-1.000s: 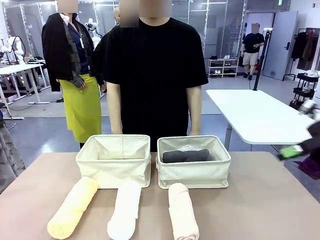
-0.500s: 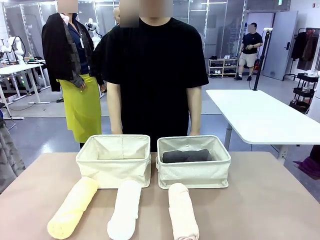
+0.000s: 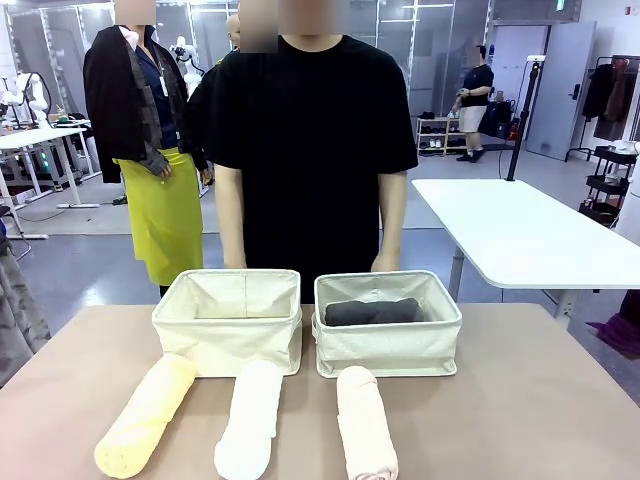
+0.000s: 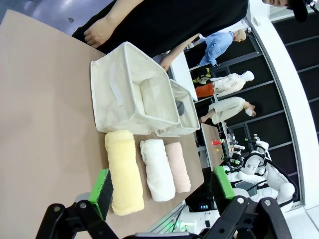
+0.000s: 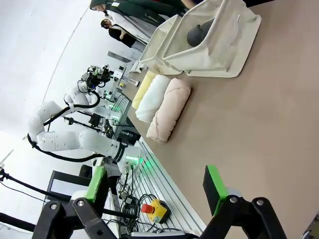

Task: Divide the towels into two baskets.
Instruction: Pick up one hotel-folded towel from the bottom of the table and place it in the Fabric basket indicated by the person.

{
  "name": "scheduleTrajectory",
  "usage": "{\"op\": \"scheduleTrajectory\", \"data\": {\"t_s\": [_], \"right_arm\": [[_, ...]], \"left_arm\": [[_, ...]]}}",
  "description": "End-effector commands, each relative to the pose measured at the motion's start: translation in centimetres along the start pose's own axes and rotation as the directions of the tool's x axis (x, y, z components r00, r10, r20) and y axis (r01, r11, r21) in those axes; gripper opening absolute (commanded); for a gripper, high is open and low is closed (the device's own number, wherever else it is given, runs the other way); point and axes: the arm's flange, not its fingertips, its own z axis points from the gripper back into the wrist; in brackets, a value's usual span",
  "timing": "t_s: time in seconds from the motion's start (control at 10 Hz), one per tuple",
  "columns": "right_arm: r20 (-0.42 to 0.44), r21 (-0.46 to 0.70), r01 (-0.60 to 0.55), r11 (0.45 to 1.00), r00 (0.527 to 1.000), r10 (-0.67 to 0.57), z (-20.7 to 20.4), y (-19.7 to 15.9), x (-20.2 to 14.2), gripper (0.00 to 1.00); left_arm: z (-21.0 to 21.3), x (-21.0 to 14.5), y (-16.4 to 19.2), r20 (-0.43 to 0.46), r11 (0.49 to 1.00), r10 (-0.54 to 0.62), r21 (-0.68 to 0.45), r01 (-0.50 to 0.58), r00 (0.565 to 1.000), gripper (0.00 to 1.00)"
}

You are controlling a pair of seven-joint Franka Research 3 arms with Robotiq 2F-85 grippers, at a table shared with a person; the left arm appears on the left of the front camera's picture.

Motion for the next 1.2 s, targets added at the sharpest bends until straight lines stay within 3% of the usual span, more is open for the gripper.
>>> {"op": "scheduleTrajectory", "data": {"t_s": [0.0, 1.1], "right_arm": [[-0.002, 0.004, -0.007, 1.000, 1.000, 0.007, 0.08, 0.20, 0.24, 0.96], [-0.002, 0.004, -0.007, 1.000, 1.000, 0.007, 0.08, 0.20, 0.24, 0.96]], "left_arm": [[0.31, 0.20, -0.05, 0.013, 1.000, -0.003, -0.024, 0.003, 1.000, 1.00], [0.31, 0.20, -0.05, 0.013, 1.000, -0.003, -0.024, 0.003, 1.000, 1.00]]}}
